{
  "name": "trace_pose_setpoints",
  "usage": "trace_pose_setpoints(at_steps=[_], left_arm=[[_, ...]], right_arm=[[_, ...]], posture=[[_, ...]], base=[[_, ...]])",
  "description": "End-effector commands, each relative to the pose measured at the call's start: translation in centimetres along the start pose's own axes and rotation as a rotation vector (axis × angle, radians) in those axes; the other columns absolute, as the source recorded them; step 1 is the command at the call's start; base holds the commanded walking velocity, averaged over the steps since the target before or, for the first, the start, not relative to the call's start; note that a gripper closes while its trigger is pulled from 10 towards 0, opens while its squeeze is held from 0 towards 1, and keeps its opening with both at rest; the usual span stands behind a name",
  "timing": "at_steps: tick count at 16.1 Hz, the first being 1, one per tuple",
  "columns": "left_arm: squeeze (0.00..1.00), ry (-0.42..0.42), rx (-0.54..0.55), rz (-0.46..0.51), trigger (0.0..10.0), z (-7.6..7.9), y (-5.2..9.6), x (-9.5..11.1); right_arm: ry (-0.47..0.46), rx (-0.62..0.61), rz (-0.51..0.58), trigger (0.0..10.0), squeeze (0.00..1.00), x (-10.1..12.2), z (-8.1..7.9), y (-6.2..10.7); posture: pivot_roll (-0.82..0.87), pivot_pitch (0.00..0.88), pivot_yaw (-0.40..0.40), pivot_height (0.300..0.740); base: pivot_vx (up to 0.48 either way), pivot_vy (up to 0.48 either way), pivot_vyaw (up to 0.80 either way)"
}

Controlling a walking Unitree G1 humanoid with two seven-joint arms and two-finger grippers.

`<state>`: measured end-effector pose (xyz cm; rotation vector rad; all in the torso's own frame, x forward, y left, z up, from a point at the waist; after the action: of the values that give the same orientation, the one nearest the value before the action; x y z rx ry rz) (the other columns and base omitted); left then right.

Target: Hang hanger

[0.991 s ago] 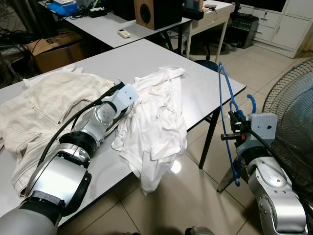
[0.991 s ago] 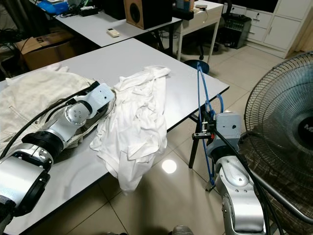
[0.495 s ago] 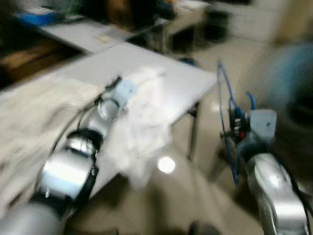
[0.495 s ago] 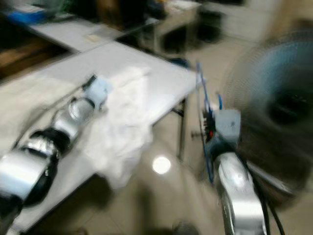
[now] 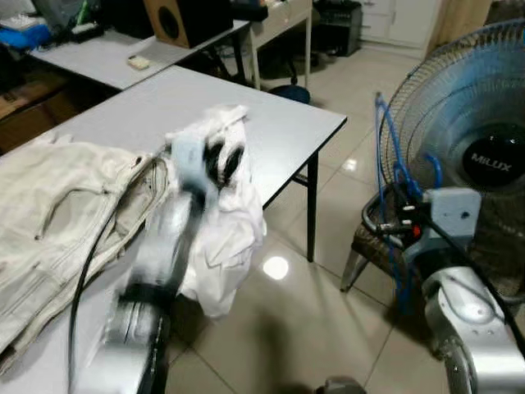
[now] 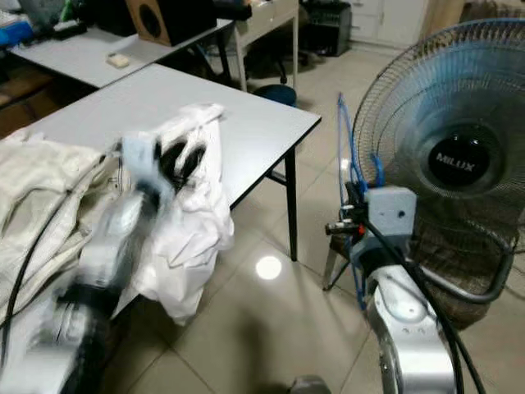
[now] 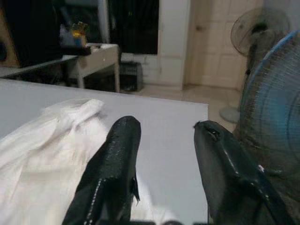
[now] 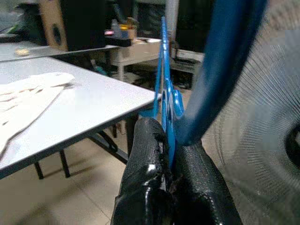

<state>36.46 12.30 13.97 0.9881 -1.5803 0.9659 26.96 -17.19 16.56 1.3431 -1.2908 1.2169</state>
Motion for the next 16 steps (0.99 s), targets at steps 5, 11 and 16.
trace_pose_setpoints(at_steps=[5,11,16], left_arm=[[0.00,-0.147,0.105,-0.054,10.0,1.0,3.8,0.9],[0.00,-0.141,0.080,-0.139,10.0,1.3,5.7,0.8],[0.00,-0.154,0.034,-0.107,10.0,2.2,4.7,1.6]], right_arm=[[-0.012,0.218,-0.097,10.0,0.00,-1.1,-2.4,-2.0],[-0.123,0.167,-0.130,10.0,0.00,-2.7,-2.0,-1.0],[-0.141,0.046,-0.103,10.0,0.00,-2.5,-0.2,0.1]], posture=[[-0.13,0.000,-0.094,0.740],[-0.12,0.004,-0.040,0.740],[-0.14,0.030,-0.008,0.740]], base=[[0.000,-0.480,0.80],[0.000,0.240,0.40],[0.057,0.000,-0.10]])
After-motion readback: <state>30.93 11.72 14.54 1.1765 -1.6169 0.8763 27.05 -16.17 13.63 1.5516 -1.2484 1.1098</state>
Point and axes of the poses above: a point about 5 cm out from each wrist's last joint towards the gripper, its own y axis pointing back from the gripper into the wrist, its own x axis along the axis of the wrist's last joint, z = x × y, the point moved 3 cm from there along -y, pointing out of the wrist towards the gripper, and after that the axes turned 15 degrees about -y, right-handed, at the moved point
